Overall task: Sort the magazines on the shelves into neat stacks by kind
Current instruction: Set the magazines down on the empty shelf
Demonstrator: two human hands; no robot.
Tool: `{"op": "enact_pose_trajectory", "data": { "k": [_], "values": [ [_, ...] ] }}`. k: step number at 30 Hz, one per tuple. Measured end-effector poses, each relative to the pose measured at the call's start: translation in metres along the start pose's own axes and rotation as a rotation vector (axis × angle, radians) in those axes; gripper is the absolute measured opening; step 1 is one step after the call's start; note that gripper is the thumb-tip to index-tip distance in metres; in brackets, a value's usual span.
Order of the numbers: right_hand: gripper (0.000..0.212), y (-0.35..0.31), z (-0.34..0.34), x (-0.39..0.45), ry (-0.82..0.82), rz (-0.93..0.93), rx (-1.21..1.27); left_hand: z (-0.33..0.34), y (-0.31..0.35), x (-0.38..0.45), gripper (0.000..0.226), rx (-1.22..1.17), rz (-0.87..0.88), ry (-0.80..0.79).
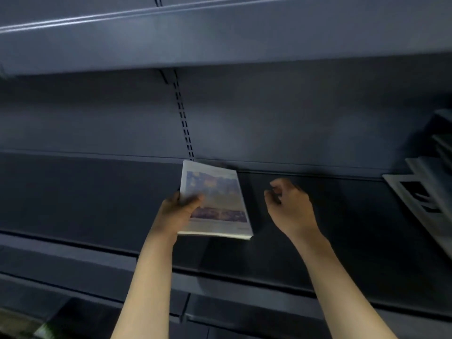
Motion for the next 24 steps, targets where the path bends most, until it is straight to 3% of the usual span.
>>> {"op": "enact_pose_trajectory", "data": {
  "k": [9,20,24],
  "values": [
    [0.032,-0.008,0.014,0.014,0.029,0.062,-0.045,0.002,-0.009,0.058,0.006,0.199,0.065,-0.038],
    [0.03,-0.01,0.035,0.025,0.077,0.137,-0.056,-0.003,-0.025,0.084,0.04,0.638,0.049,-0.013],
    [0.027,-0.011,0.043,0.029,0.096,0.143,-0.073,-0.004,-0.026,0.088,0.05,0.928,0.082,0.022]
  ]
}}
Point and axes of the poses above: each hand's wrist, its own x-axis towards the middle knuckle, its own z-axis out of the palm, y = z × x, the point moved 3 cm from there along x, towards the middle knuckle, and after that the axes turned 4 degrees about -y, right-handed, at the moved point
